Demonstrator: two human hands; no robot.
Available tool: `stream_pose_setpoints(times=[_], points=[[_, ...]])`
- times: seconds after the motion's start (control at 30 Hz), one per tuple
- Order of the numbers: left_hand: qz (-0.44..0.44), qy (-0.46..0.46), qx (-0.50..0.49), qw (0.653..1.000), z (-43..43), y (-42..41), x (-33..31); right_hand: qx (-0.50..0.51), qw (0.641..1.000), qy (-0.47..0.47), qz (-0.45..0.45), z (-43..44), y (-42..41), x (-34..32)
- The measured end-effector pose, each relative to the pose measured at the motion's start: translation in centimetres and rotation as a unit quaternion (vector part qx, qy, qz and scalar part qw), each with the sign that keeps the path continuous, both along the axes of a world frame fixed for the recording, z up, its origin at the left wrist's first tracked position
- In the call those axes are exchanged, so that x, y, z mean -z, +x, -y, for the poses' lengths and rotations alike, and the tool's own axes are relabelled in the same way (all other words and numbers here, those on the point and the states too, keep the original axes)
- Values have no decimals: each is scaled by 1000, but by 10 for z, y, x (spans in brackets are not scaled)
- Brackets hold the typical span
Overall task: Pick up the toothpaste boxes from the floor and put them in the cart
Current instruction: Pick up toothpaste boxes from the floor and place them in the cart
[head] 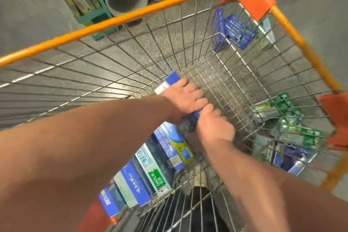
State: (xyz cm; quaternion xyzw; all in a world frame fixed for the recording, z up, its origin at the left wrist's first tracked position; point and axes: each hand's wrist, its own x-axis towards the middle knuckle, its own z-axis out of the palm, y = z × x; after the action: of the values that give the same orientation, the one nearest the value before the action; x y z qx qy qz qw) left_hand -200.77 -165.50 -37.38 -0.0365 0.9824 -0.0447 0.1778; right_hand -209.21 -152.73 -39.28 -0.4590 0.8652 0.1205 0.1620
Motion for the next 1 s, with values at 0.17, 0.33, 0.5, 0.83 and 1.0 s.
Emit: stream_pose_setpoints(times=[0.17,0.33,0.5,0.83,1.0], points=[[-1,25,45,999,3,10,-3,-6,995,52,87,5,-9,-12],[26,32,44,998,-2,20,1,6,978,105,180,10,-14,-45],[110,56,15,992,-4,7,-12,46,965,148,214,7,-19,-40],[123,94,-103,983,-8,13,-57,10,963,149,225,3,-23,-75],[128,72,-156,977,-13,22,-130,-43,968,109,220,-3,-42,-141]])
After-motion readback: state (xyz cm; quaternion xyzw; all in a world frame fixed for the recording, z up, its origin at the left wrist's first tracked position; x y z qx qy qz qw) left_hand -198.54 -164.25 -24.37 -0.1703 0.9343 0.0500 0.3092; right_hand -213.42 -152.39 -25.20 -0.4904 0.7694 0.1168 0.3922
